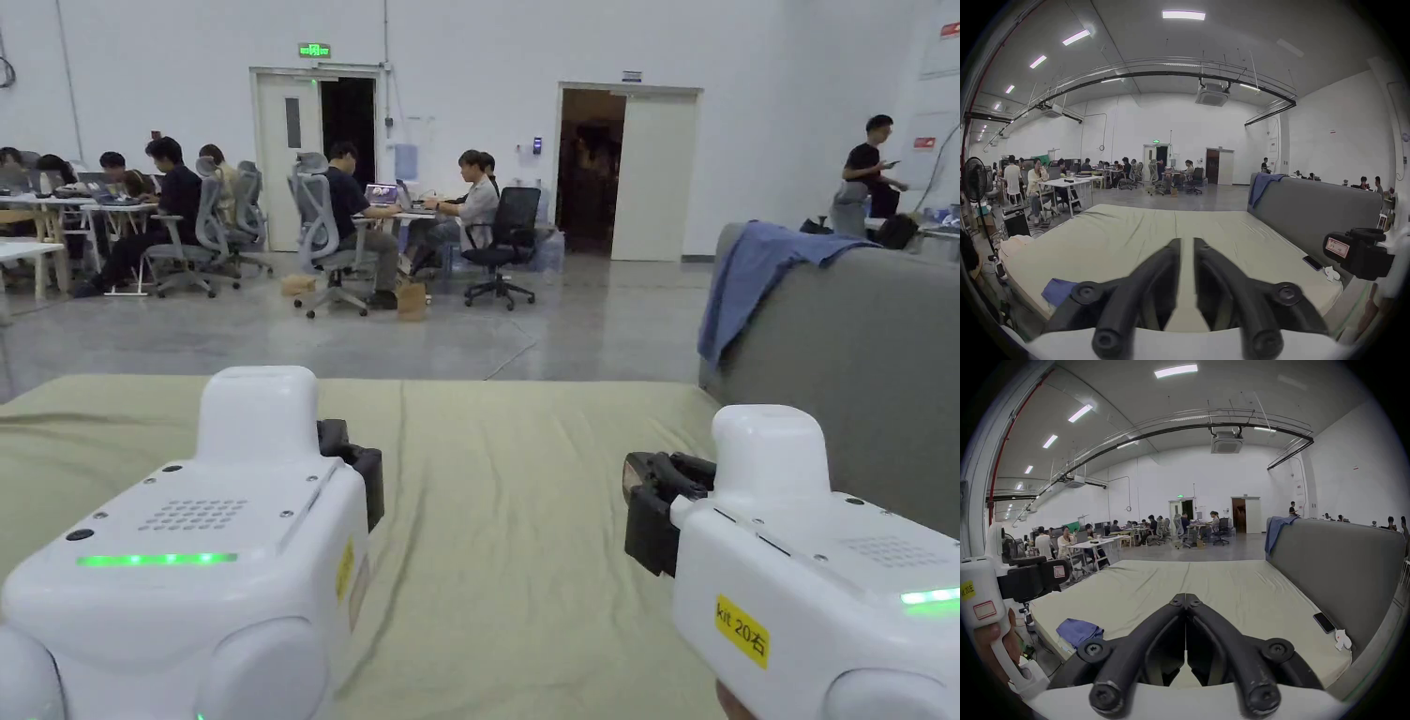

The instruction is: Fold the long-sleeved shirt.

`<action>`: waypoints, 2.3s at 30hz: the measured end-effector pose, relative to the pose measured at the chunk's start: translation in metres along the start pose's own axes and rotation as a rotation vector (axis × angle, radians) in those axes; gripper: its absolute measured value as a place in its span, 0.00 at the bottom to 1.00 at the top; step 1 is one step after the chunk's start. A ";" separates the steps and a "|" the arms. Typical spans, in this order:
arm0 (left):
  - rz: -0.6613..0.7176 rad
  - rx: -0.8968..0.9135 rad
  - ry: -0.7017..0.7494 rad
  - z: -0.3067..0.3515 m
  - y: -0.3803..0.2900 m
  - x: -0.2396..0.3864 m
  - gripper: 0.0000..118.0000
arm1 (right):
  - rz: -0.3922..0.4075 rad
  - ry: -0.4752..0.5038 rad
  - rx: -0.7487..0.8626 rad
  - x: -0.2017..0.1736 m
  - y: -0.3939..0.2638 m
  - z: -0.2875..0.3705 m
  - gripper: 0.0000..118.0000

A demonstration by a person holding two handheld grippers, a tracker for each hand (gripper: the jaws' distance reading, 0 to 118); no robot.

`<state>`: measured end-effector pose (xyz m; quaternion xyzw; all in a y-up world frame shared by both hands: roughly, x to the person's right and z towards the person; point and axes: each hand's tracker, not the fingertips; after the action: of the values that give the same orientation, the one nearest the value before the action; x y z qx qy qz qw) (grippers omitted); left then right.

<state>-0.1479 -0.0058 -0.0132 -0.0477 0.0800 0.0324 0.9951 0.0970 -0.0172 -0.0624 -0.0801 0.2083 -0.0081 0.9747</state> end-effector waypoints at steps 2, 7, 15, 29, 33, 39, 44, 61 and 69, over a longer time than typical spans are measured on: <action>0.010 0.016 -0.003 -0.002 0.000 -0.002 0.70 | 0.003 0.018 0.003 0.002 0.001 -0.002 0.57; -0.053 0.043 0.003 -0.001 -0.006 0.006 1.00 | 0.063 -0.049 0.015 -0.001 0.002 -0.011 1.00; -0.046 0.050 -0.022 0.004 0.000 0.010 1.00 | -0.059 -0.059 0.013 0.007 0.005 -0.012 1.00; -0.032 0.055 -0.021 0.010 0.006 0.002 1.00 | -0.108 -0.085 0.014 0.016 0.006 0.000 1.00; -0.032 0.050 -0.032 0.011 0.008 0.002 1.00 | -0.073 -0.096 0.026 0.012 0.008 0.003 1.00; -0.036 0.062 -0.041 0.016 0.011 0.002 1.00 | -0.041 -0.088 0.043 0.004 0.010 0.006 1.00; -0.024 0.055 -0.055 0.016 0.013 0.001 1.00 | -0.020 -0.085 0.047 0.000 0.011 0.006 1.00; -0.038 0.045 -0.062 0.018 0.012 0.002 1.00 | 0.029 -0.112 0.048 -0.009 0.010 0.006 1.00; -0.042 0.040 -0.063 0.020 0.011 0.002 1.00 | 0.011 -0.116 0.044 -0.007 0.011 0.007 1.00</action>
<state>-0.1434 0.0073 0.0047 -0.0286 0.0481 0.0114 0.9984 0.0930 -0.0049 -0.0551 -0.0580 0.1515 -0.0024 0.9868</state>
